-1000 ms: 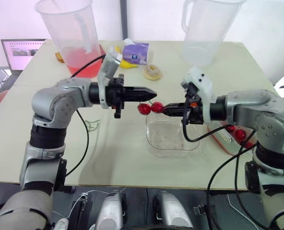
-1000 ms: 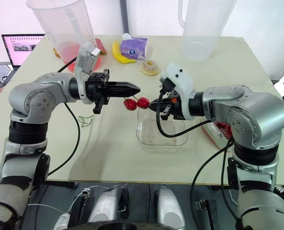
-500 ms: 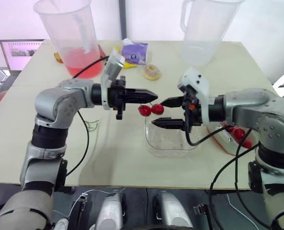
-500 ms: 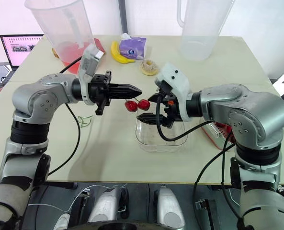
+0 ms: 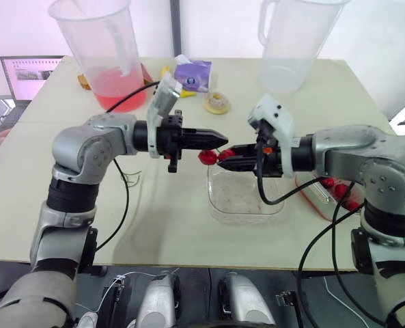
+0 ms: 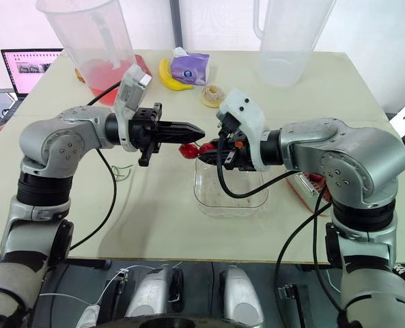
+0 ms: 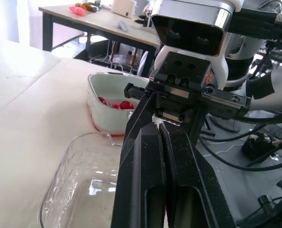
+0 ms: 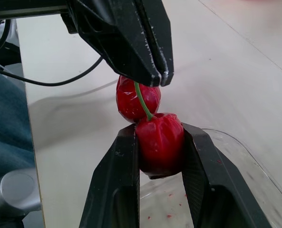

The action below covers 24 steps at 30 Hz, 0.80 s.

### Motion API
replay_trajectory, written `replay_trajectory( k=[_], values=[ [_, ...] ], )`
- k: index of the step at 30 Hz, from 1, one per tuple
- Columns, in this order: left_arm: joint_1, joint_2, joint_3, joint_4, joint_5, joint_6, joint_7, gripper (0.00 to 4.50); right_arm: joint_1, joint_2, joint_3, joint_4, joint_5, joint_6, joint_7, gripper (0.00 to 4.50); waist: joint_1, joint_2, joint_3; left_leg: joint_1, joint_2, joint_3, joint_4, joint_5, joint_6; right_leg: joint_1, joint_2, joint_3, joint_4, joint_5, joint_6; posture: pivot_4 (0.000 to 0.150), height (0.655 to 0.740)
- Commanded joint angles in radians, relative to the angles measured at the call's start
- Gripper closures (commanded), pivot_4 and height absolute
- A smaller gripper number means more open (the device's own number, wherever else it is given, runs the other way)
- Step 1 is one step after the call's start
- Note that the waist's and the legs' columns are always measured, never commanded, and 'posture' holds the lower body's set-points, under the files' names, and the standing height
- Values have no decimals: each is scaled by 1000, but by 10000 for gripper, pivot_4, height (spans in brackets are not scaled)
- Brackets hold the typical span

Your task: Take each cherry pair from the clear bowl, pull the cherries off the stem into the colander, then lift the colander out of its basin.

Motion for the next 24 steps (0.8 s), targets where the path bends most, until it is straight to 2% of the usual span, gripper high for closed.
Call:
replay_trajectory(
  k=[1,12,15,20,24],
  values=[
    [-20,-1,9,-17,-13,-6,3,45000,-13,-15,-16,-21,23,-19,-2,38028,0,0,0,0,0,0,0,0,0,0,0,0,0,0,0,1500,7400],
    [-13,-4,20,-31,-26,2,35,45000,176,-39,-70,-83,43,13,-60,38033,1,0,0,0,0,0,0,0,1,0,0,0,-1,0,0,1500,7400],
    [-8,-3,24,-37,-31,6,41,45000,180,-5,-155,-84,56,45,-103,38033,-3,0,0,0,0,0,0,0,1,0,0,0,-1,0,0,1500,7400],
    [1,-2,33,-36,-38,12,50,45000,255,-82,-344,-121,37,109,-142,38033,8,0,0,-1,0,0,0,0,1,0,0,0,-1,0,0,1500,7400],
    [10,-5,33,-39,-41,10,57,45000,331,-167,-472,-84,-82,126,-248,38033,6,0,0,-1,-1,0,0,-1,2,1,-1,0,-2,0,0,1500,7400]
  ],
)
